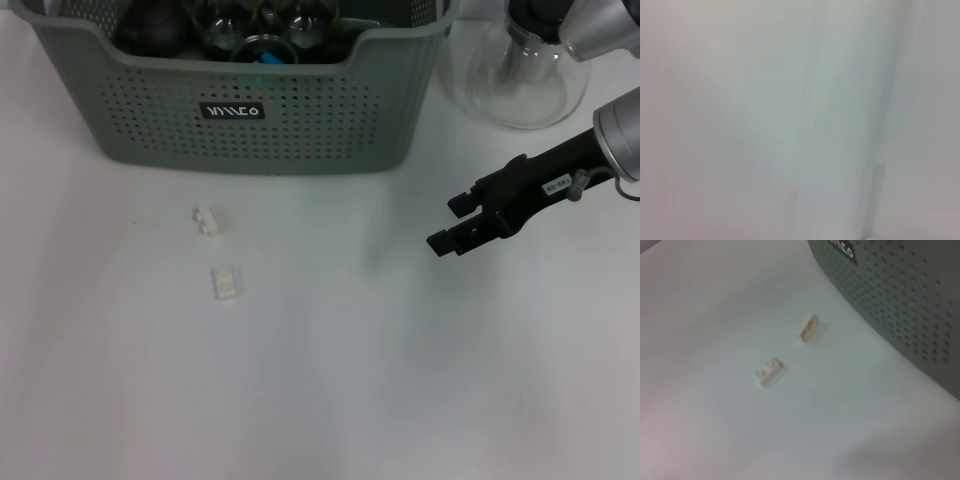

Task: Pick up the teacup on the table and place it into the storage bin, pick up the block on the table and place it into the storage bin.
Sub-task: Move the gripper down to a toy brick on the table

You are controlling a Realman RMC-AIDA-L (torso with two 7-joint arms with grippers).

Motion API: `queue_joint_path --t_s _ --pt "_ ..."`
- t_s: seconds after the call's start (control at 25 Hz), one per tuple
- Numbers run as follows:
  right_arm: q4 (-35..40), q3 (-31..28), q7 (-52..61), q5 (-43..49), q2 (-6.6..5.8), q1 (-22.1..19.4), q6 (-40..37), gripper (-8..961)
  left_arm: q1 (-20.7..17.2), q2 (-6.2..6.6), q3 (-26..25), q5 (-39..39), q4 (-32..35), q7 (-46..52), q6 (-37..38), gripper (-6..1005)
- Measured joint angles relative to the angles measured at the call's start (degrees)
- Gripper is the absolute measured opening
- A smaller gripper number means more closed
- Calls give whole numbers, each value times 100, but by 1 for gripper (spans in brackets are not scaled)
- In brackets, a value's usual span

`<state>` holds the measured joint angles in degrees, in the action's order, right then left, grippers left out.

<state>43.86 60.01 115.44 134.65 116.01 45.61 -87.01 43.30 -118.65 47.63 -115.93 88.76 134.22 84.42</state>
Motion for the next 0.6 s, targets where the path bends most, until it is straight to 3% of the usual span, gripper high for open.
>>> queue_joint_path --t_s 0.16,0.32,0.44,0.48,0.6 --pt "-6 -48 11 0 -10 -1 34 778 -241 -44 -563 643 335 -97 1039 851" --pt "-32 -57 31 -1 -9 4 44 778 -497 -91 -839 769 373 -367 1966 853" --pt "-33 -59 71 -1 -2 4 47 777 -695 -132 -782 715 419 -657 2349 854" --pt "-31 -60 89 -3 1 4 53 777 -1010 -220 -522 498 583 -996 2491 855" --pt "-20 -67 161 -8 9 13 87 777 -1287 -383 -157 -115 768 -1260 2496 849"
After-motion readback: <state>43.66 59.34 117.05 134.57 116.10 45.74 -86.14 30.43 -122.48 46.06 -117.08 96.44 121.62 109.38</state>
